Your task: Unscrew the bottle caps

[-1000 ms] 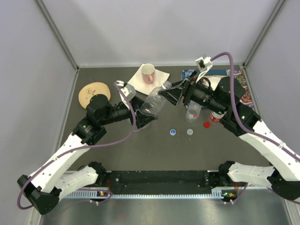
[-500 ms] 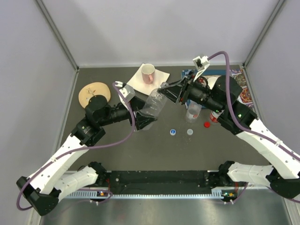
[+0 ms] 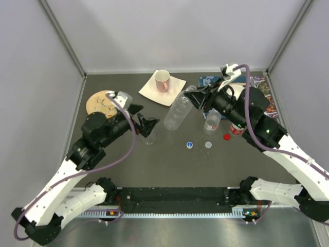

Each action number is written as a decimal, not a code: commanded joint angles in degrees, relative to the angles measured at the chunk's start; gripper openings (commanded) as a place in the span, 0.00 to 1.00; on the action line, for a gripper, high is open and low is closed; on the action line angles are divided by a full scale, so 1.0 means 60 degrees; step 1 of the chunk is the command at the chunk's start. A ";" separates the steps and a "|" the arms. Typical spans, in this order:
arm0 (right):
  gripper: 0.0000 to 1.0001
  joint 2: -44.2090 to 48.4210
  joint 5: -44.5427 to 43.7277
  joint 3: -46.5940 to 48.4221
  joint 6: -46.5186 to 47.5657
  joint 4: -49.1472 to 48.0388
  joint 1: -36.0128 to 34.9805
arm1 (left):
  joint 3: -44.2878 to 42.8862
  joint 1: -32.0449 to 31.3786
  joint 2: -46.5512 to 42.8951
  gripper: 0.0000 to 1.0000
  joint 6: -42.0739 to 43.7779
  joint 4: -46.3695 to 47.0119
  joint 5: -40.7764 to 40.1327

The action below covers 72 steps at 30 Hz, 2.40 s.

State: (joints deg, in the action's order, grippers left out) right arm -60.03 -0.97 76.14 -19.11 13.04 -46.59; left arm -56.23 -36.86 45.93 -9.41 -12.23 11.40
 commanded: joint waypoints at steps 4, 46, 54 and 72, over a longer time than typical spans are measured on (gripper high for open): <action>0.00 0.0060 -0.2853 -0.2081 0.1821 -0.3151 0.0016 | 0.0625 0.0021 -0.2292 0.99 0.0191 0.0031 -0.2574; 0.05 -0.4189 -0.5741 -0.4120 0.1985 -0.6026 0.0382 | 0.2105 0.0006 -0.2485 0.99 -0.0072 0.0207 -0.2105; 0.20 -0.3941 -0.5697 -0.4252 0.1985 -0.5879 0.0382 | 0.2076 0.0006 -0.2441 0.99 -0.0043 0.0236 -0.2090; 0.57 -0.3413 -0.5756 -0.3696 0.1867 -0.4986 0.0397 | 0.1798 0.0006 -0.2133 0.99 -0.0058 0.0222 -0.2002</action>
State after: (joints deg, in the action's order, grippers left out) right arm -83.20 -35.66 51.07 -7.31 -17.04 -44.69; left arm -44.07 -36.84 32.58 -9.10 -13.72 -1.10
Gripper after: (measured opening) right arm 0.562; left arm 0.987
